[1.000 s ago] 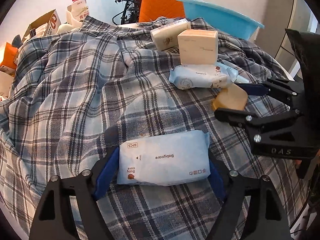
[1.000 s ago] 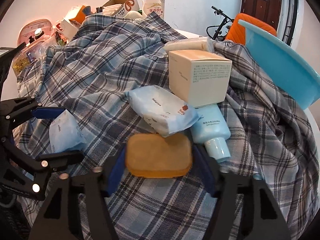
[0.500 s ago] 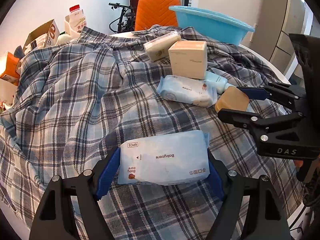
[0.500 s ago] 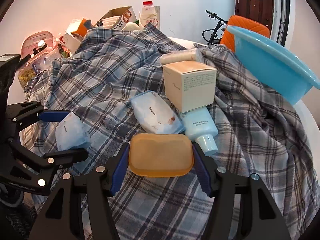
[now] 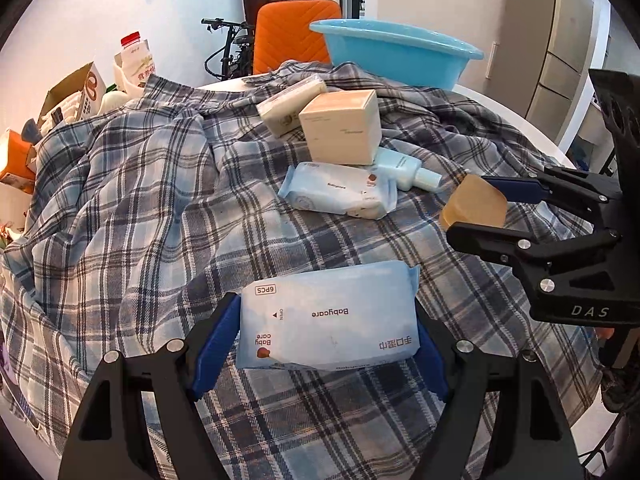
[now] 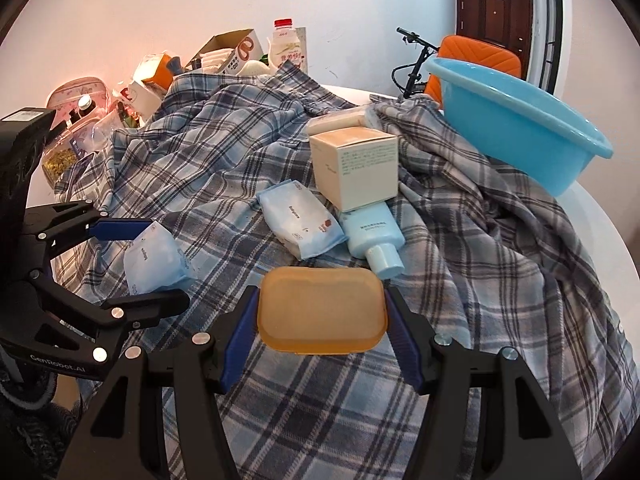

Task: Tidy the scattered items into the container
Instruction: 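Carry the wipes pack and soap box in both grippers over the blue basin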

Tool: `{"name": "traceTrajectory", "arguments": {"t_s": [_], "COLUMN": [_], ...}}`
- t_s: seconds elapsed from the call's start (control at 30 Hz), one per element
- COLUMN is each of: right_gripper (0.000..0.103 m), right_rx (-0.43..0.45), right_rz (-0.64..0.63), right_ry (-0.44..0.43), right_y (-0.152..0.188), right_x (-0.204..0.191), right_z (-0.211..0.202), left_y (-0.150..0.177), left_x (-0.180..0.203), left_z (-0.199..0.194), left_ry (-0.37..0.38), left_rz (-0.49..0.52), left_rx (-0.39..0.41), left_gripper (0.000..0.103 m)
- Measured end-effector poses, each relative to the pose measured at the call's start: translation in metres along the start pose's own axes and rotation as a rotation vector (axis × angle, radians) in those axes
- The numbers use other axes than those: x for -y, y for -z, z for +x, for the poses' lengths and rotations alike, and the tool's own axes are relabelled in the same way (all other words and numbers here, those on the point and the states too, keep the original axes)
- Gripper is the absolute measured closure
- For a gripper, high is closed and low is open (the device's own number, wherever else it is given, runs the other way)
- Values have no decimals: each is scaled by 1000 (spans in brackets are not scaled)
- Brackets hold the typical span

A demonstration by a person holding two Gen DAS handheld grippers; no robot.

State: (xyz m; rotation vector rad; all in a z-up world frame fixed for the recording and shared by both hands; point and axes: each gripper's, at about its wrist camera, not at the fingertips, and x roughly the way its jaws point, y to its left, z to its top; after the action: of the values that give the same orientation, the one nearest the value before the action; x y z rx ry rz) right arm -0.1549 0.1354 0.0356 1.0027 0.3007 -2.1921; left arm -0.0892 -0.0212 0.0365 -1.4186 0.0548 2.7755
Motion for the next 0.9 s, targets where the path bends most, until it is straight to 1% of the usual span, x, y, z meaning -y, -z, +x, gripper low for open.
{"name": "traceTrajectory", "arguments": {"t_s": [0.17, 0.43, 0.9], "right_gripper": [43, 43, 43], "right_rx": [-1, 7, 6], "right_rz": [35, 75, 110], "right_ry": [4, 43, 68], "right_y": [10, 24, 33], "right_x": [5, 12, 23], "right_z": [-9, -26, -35], "left_y": [-1, -4, -7], "left_x": [6, 24, 37], "left_z": [2, 5, 5], "left_ry": [6, 26, 28], "left_rz": [9, 45, 74], "left_rx": [-5, -8, -9], "left_gripper": [22, 22, 22]}}
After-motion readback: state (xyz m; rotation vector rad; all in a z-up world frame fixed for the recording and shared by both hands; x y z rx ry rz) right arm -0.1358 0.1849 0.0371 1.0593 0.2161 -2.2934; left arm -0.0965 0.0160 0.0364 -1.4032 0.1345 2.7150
